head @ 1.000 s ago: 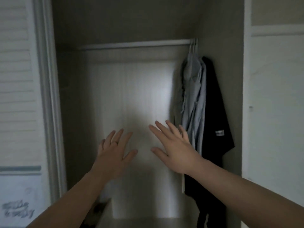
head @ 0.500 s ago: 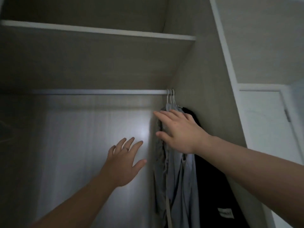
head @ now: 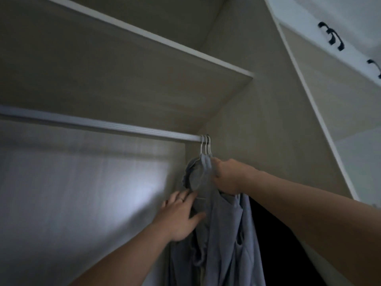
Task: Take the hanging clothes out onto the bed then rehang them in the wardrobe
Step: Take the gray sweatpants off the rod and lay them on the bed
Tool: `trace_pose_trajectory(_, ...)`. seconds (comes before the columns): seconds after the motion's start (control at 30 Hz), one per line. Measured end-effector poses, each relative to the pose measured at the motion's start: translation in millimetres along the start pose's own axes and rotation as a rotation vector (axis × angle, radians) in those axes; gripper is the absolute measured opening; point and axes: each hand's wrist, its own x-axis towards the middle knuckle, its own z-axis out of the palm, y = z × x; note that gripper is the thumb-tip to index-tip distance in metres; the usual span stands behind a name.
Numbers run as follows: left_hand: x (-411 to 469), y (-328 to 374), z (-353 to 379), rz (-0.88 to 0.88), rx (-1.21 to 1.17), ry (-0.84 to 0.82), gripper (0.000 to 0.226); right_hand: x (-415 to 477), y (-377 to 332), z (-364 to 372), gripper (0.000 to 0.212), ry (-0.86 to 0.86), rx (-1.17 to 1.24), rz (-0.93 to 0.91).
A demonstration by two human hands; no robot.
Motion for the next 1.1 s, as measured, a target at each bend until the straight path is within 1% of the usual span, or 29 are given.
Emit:
trace_pose_trajectory(0.07, 6.9, -2.3, 3.9, 0.02, -0.06, -0.005, 0.073, 6.7, -5.1, 1.9, 0.04, 0.023, -0.03, 0.03)
trace_pose_trajectory(0.1, 8.9, -2.5, 5.3, 0.031, -0.083, -0.007, 0.072, 9.1, -7.7, 1.1, 0.036, 0.042, -0.028, 0.051)
trace_pose_trajectory(0.17, 12.0, -2.0, 6.9, 0.061, -0.122, 0.005, 0.07, 13.8, -12.2, -4.4, 0.023, 0.067, 0.01, 0.121)
trace_pose_trajectory(0.23, 15.1, -2.2, 6.7, 0.085, -0.163, 0.025, 0.069, 20.2, -14.6, -11.1, 0.022, 0.072, 0.082, 0.189)
trace_pose_trajectory(0.3, 17.1, -3.4, 6.6, 0.103, -0.219, 0.031, 0.069, 26.9, -16.3, -15.5, 0.022, 0.065, 0.248, 0.276)
trace_pose_trajectory(0.4, 17.3, -6.3, 6.5, 0.115, -0.315, 0.023, 0.077, 36.0, -17.9, -17.8, 0.015, -0.011, 0.681, 0.449)
trace_pose_trajectory(0.43, 16.6, -7.2, 6.9, 0.111, -0.339, 0.016, 0.082, 39.2, -18.8, -17.0, 0.014, -0.044, 0.765, 0.493)
trace_pose_trajectory(0.47, 16.0, -8.0, 7.5, 0.108, -0.365, 0.009, 0.084, 42.0, -20.1, -15.5, 0.015, -0.075, 0.801, 0.524)
trace_pose_trajectory(0.5, 15.4, -9.0, 8.1, 0.104, -0.401, 0.005, 0.083, 45.9, -22.4, -13.7, 0.016, -0.111, 0.817, 0.551)
trace_pose_trajectory(0.63, 10.3, -7.7, 5.0, 0.073, -0.586, 0.002, 0.057, 61.4, -30.5, -4.9, 0.019, -0.175, 0.774, 0.618)
trace_pose_trajectory(0.7, 9.1, -6.3, 4.5, 0.075, -0.597, 0.002, 0.057, 65.7, -37.6, -2.6, 0.015, -0.145, 0.728, 0.591)
trace_pose_trajectory(0.77, 8.6, -6.2, 5.2, 0.079, -0.587, -0.003, 0.061, 73.6, -39.6, 2.5, 0.03, 0.006, 0.682, 0.504)
trace_pose_trajectory(0.8, 8.3, -7.0, 5.7, 0.08, -0.58, -0.006, 0.064, 73.5, -43.4, 3.9, 0.035, 0.074, 0.703, 0.499)
trace_pose_trajectory(0.83, 8.0, -8.2, 6.1, 0.083, -0.573, -0.007, 0.065, 71.3, -47.5, 4.6, 0.037, 0.106, 0.678, 0.493)
trace_pose_trajectory(0.87, 7.4, -10.4, 6.6, 0.089, -0.563, -0.009, 0.068, 72.7, -48.5, 5.9, 0.037, 0.117, 0.599, 0.477)
trace_pose_trajectory(0.9, 7.1, -12.9, 7.5, 0.095, -0.546, -0.013, 0.073, 74.5, -48.0, 10.3, 0.036, 0.142, 0.548, 0.417)
trace_pose_trajectory(0.97, 6.7, -18.8, 10.1, 0.1, -0.502, -0.022, 0.082, 79.1, -44.4, 17.6, 0.031, 0.224, 0.783, 0.486)
trace_pose_trajectory(1.03, 8.2, -25.4, 12.9, 0.111, -0.461, 0.009, 0.084, 82.1, -37.5, 21.2, 0.034, 0.275, 0.712, 0.429)
trace_pose_trajectory(1.1, 10.9, -30.9, 15.5, 0.126, -0.438, 0.105, 0.084, 80.0, -35.0, 19.4, 0.034, 0.287, 0.66, 0.376)
